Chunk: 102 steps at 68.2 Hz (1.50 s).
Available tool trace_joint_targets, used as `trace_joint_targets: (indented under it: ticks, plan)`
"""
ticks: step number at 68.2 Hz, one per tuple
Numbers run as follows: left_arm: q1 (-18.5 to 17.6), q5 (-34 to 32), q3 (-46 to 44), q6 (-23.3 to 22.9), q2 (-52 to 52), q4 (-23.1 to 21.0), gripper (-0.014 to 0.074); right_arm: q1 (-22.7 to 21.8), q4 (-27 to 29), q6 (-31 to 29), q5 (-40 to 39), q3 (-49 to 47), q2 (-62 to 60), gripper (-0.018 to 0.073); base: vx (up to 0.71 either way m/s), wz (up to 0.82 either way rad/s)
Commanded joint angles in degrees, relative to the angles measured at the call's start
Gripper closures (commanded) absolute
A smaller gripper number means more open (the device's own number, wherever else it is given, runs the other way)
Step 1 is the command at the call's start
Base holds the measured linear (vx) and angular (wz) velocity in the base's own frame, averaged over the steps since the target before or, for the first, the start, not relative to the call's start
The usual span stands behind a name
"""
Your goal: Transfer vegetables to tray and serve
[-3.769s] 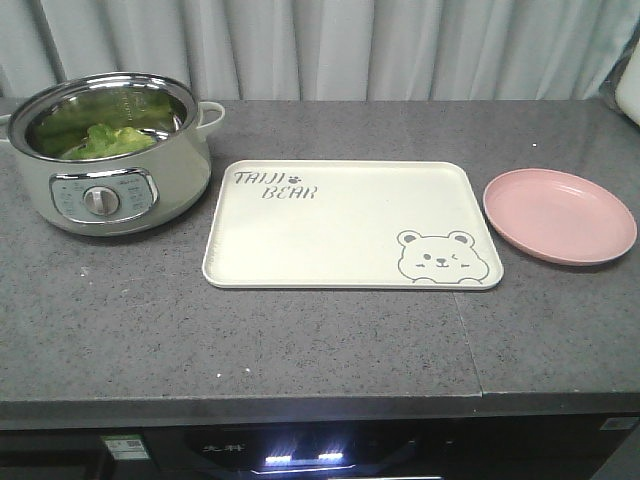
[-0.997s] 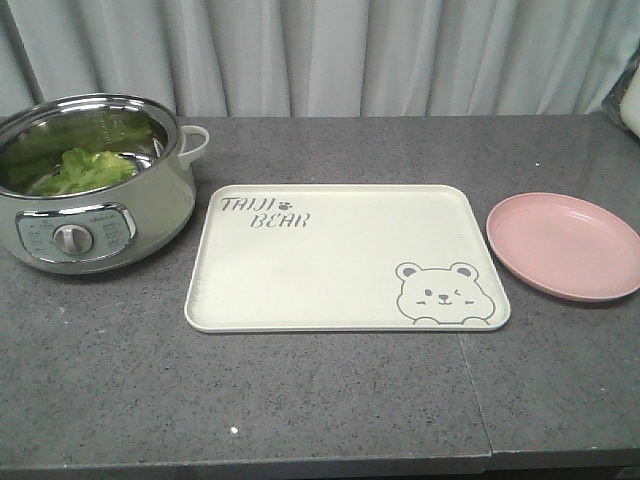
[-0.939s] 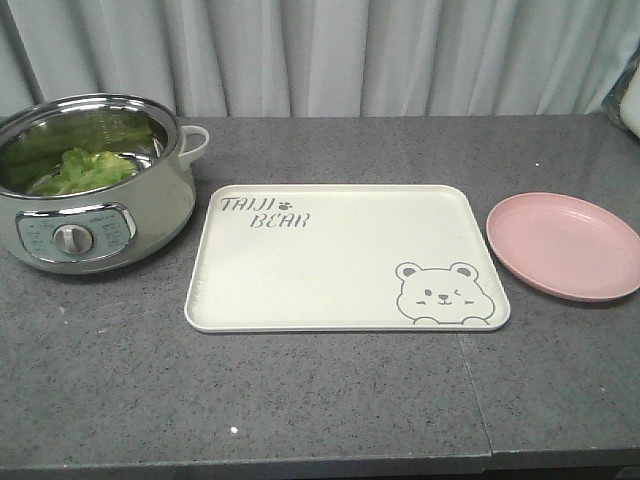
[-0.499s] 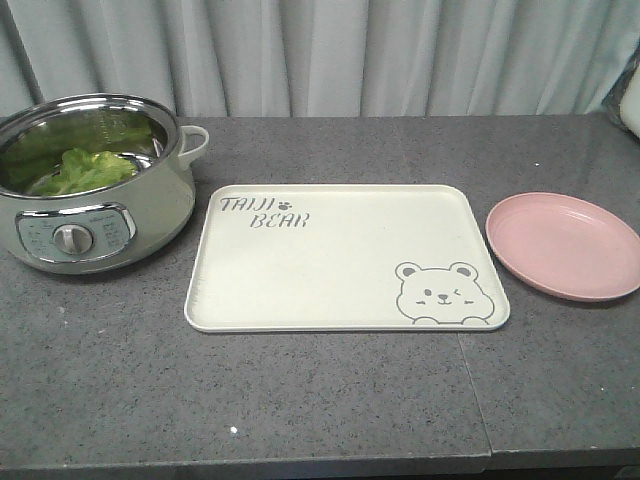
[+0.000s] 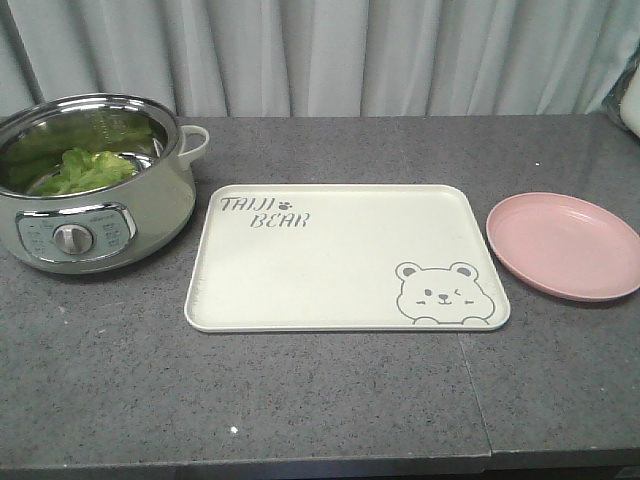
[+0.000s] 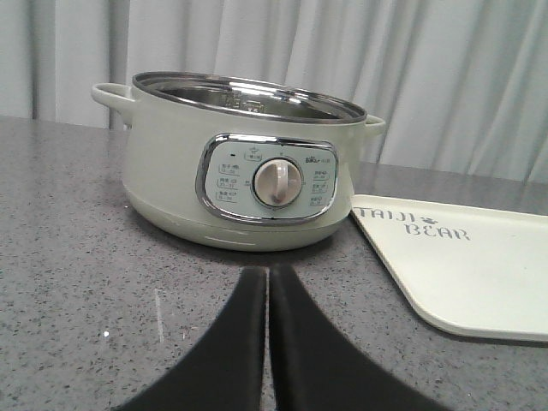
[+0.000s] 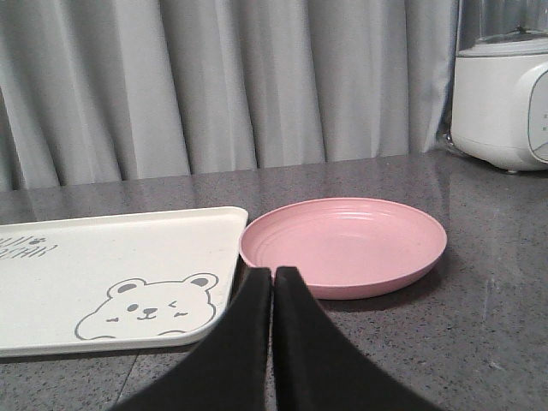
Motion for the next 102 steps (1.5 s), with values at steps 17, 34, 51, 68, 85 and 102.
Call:
trace_joint_targets:
  ticks: [17, 34, 51, 68, 85, 102]
  plan:
    - [0.2, -4.1, 1.6, -0.6, -0.8, 0.0, 0.0602, -0.3, -0.5, -0.3, -4.0, 0.9, -0.3, 0.0562, 0.00, 0.00]
    - [0.2, -13.5, 1.2, -0.6, -0.8, 0.0, 0.0602, -0.3, 2.2, 3.7, -11.8, 0.8, -0.3, 0.0562, 0.00, 0.00]
    - [0.2, -30.6, 1.0, -0.6, -0.8, 0.0, 0.0602, -0.3, 2.8, 9.8, -16.3, 0.8, -0.3, 0.0562, 0.00, 0.00]
    - [0.2, -41.3, 1.0, -0.7, -0.8, 0.0, 0.0602, -0.2, 2.8, 15.5, -15.3, 0.8, -0.3, 0.0562, 0.00, 0.00]
    - [0.2, -39.6, -2.4, -13.1, -0.8, 1.0, 0.0602, -0.2, 1.7, 16.7, -9.1, -9.9, 3.1, 0.0562, 0.00, 0.00]
    - [0.2, -13.9, -20.8, -13.9, -0.8, 5.1, 0.0600, -0.2, -3.4, 14.1, -4.0, -27.3, 17.6, 0.0536, 0.00, 0.00]
